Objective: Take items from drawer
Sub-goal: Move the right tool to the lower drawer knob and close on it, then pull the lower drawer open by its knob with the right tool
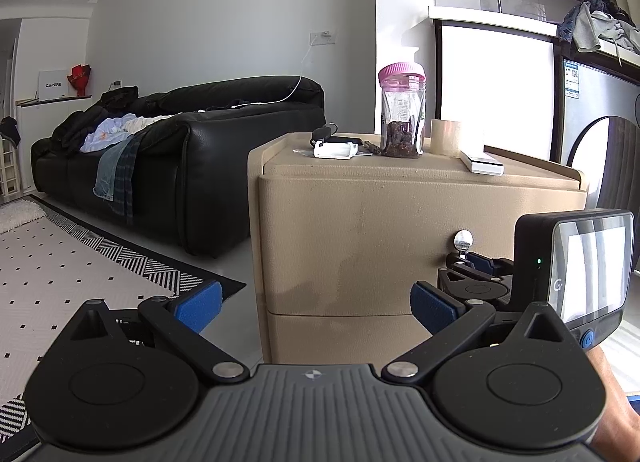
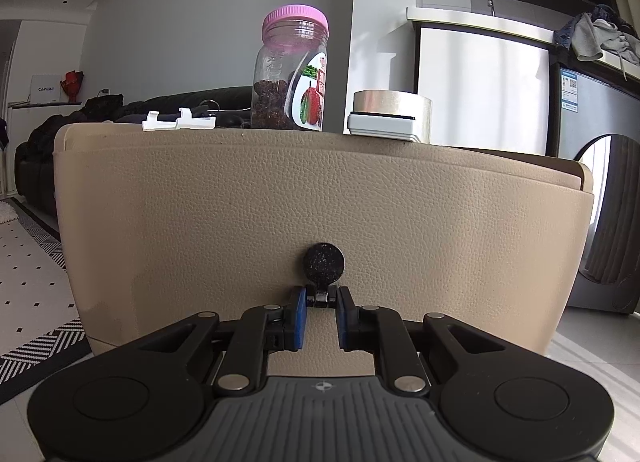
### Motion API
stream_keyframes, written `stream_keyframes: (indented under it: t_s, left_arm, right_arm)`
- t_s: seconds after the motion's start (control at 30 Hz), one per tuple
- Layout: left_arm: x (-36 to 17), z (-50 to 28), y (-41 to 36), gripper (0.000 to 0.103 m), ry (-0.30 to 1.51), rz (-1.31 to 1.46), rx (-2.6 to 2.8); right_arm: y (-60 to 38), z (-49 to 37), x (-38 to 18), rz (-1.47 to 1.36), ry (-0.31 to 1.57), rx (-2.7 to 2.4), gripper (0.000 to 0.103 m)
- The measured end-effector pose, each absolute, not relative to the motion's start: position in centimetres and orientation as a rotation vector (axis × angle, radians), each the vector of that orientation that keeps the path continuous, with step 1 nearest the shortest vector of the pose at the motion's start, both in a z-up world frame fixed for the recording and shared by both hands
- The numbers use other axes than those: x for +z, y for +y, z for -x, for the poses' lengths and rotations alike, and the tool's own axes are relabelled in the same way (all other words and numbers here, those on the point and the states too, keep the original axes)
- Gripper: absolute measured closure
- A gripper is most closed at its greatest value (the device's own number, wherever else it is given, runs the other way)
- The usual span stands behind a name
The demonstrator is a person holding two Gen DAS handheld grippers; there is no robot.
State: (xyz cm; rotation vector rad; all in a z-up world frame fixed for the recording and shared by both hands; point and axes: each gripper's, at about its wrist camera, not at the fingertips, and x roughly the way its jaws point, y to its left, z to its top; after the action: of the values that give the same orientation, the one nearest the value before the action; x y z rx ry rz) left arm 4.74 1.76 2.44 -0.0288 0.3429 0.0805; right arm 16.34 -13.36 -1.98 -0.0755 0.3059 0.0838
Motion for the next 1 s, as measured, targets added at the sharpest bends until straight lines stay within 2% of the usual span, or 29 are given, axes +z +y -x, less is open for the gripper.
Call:
stream_keyframes:
  t_s: [1.0]
  left_arm:
    - [3.6, -2.6, 2.5, 0.000, 0.328, 0.040, 0.079]
  right_arm:
    - [-14.2, -11.5, -1.5, 0.028, 0.324, 0.096, 0.087]
